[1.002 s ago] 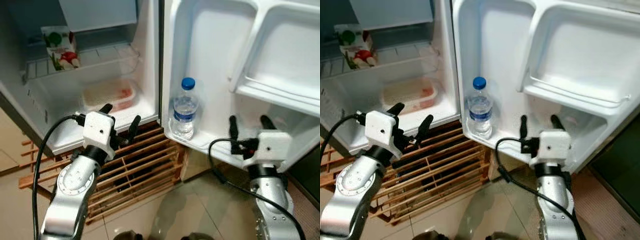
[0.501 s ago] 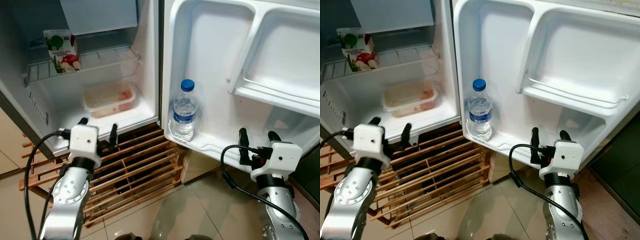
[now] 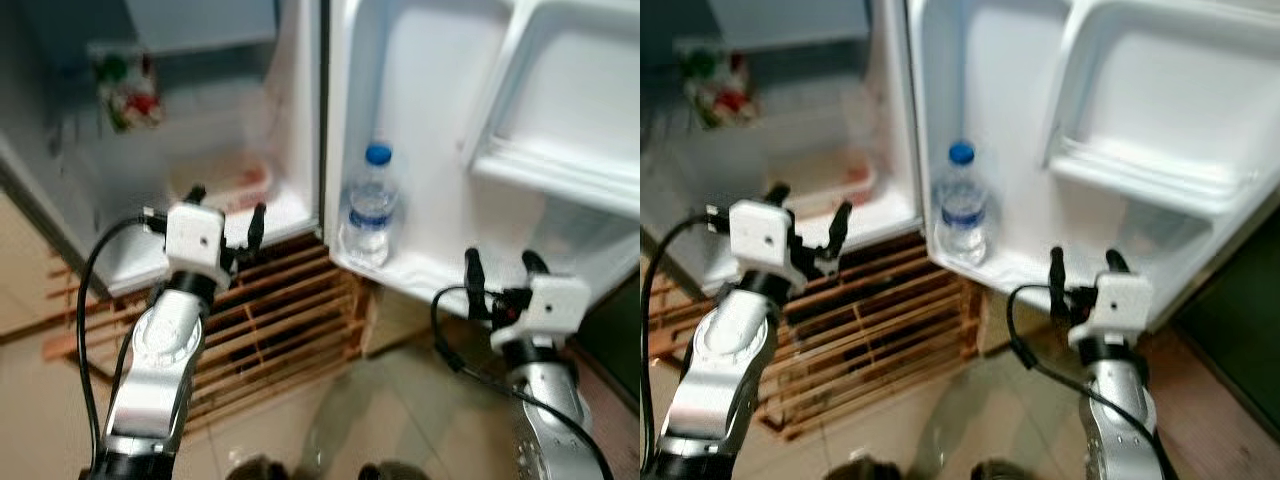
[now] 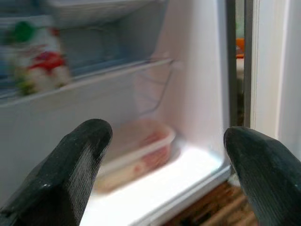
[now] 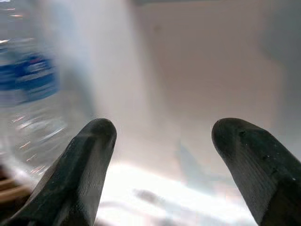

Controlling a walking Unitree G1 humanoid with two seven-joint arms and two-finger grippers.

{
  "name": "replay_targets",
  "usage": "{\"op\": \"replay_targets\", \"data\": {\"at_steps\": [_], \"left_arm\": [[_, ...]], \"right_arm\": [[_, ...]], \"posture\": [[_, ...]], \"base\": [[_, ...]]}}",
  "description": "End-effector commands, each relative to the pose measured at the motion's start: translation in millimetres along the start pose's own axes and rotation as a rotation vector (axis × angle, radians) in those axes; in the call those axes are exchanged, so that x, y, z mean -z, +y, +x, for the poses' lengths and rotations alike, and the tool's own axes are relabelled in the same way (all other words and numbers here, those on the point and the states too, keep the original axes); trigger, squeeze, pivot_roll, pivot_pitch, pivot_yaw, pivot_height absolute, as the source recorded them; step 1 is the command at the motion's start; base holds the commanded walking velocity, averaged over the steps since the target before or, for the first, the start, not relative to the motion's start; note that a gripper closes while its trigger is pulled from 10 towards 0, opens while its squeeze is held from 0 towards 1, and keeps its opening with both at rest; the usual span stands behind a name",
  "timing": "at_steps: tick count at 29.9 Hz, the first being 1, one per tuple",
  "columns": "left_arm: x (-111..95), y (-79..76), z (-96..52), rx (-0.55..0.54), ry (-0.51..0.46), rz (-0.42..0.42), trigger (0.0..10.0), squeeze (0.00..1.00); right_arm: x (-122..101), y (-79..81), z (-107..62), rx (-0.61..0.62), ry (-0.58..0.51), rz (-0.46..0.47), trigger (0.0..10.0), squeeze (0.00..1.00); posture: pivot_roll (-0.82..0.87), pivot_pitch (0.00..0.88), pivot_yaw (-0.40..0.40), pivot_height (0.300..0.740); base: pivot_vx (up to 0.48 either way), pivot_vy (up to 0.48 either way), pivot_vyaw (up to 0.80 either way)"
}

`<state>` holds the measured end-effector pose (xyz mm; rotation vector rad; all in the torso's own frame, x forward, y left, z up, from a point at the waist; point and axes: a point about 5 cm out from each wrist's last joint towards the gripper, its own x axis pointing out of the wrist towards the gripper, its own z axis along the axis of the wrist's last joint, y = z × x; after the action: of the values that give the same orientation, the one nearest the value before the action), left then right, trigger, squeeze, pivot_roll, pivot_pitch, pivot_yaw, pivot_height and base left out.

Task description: Restocking fridge

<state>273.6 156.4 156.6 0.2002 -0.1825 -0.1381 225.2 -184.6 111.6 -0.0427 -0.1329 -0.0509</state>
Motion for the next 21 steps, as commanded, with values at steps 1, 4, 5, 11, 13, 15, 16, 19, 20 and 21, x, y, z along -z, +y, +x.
{"op": "replay_targets", "data": {"at_steps": [1, 4, 5, 11, 13, 15, 16, 19, 20, 21], "left_arm": [[1.0, -4.6, 1.7, 0.014, 0.005, 0.004, 10.0, 0.00], [2.3, -7.6, 5.9, 0.024, 0.008, 0.014, 10.0, 0.00], [2.6, -8.3, 7.1, 0.026, 0.012, 0.021, 10.0, 0.00], [2.4, -11.6, 10.5, 0.052, -0.004, 0.009, 10.0, 0.00], [3.4, -15.6, 12.5, 0.069, 0.000, 0.023, 10.0, 0.00], [4.2, -16.5, 12.8, 0.071, -0.001, 0.019, 10.0, 0.00], [4.8, -17.3, 13.0, 0.075, 0.001, 0.019, 10.0, 0.00], [7.0, -18.9, 15.5, 0.079, 0.010, 0.008, 10.0, 0.00], [6.6, -18.8, 16.2, 0.077, 0.009, 0.008, 10.0, 0.00], [6.3, -18.8, 16.7, 0.076, 0.008, 0.010, 10.0, 0.00]], "right_arm": [[2.9, -3.0, 0.0, -0.003, 0.010, -0.017, 10.0, 0.00], [3.4, -2.1, 0.4, -0.011, 0.008, -0.026, 10.0, 0.00], [3.4, -1.9, 0.4, -0.013, 0.008, -0.029, 10.0, 0.00], [3.7, 0.8, 0.2, -0.021, 0.005, -0.031, 10.0, 0.00], [3.3, 2.5, -0.5, -0.027, 0.003, -0.038, 10.0, 0.00], [3.0, 3.1, -0.9, -0.025, 0.000, -0.039, 10.0, 0.00], [2.7, 3.7, -1.1, -0.027, 0.001, -0.046, 10.0, 0.00], [-0.9, 7.2, -2.7, -0.033, -0.005, -0.056, 10.0, 0.00], [-1.6, 7.9, -3.2, -0.035, -0.006, -0.058, 10.0, 0.00], [-2.1, 8.3, -3.6, -0.036, -0.007, -0.059, 10.0, 0.00]], "posture": [[-0.15, 0.000, 0.005, 0.732], [-0.15, 0.000, 0.007, 0.732], [-0.15, 0.000, 0.007, 0.732], [-0.15, 0.000, 0.012, 0.732], [-0.16, 0.000, 0.017, 0.732], [-0.16, 0.000, 0.019, 0.732], [-0.16, 0.000, 0.019, 0.732], [-0.17, 0.000, 0.022, 0.732], [-0.17, 0.000, 0.024, 0.732], [-0.17, 0.000, 0.024, 0.732]], "base": [[-0.416, 0.000, 0.00], [-0.277, 0.000, 0.00], [0.000, 0.000, 0.00], [0.000, -0.147, 0.00], [0.000, -0.463, 0.00], [0.000, -0.454, 0.39], [0.000, -0.450, 0.77], [0.000, -0.450, 0.74], [0.000, -0.446, 0.73], [0.000, -0.446, 0.73]]}}
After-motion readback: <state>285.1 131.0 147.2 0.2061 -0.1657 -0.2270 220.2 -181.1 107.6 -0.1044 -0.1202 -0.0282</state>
